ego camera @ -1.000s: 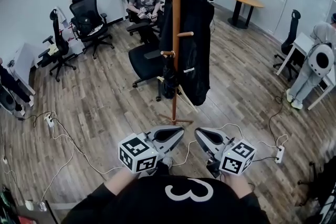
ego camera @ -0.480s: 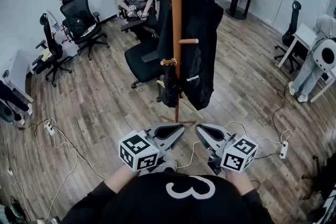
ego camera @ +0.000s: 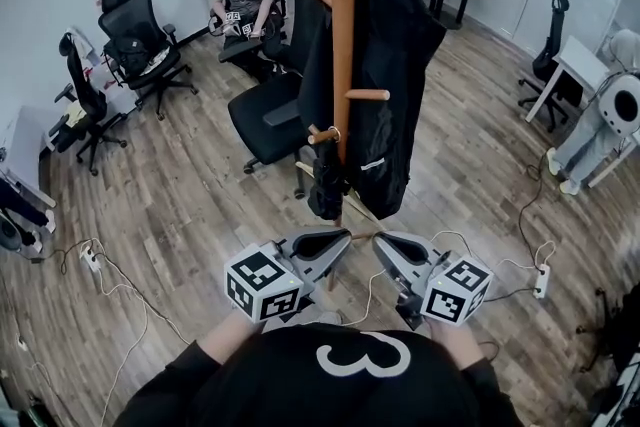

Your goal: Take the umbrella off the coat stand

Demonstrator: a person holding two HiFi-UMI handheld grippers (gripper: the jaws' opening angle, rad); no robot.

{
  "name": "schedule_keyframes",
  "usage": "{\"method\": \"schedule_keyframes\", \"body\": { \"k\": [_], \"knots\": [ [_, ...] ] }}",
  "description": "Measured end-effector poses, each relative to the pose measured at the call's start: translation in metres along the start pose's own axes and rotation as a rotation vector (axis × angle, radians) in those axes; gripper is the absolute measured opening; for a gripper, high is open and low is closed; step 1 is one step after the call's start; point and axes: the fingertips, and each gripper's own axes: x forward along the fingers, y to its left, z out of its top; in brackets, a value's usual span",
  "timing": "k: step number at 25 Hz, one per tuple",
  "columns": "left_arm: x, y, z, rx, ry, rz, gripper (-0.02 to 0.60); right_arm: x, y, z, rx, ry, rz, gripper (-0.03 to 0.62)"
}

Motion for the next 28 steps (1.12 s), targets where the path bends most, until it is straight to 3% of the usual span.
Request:
{"method": "schedule_keyframes", "body": {
  "k": [20,28],
  "knots": [
    [0.020,0.089,-0.005,0.018,0.047,-0.005,0.025,0.057,-0.050,0.002,0.037,-0.018,-0.071,0.026],
    [0.029,0.126,-0.003,0.011,0.039,0.055,0.087,0.063,-0.065,-0.006,0.064,-0.011,-0.099,0.026]
  ]
}}
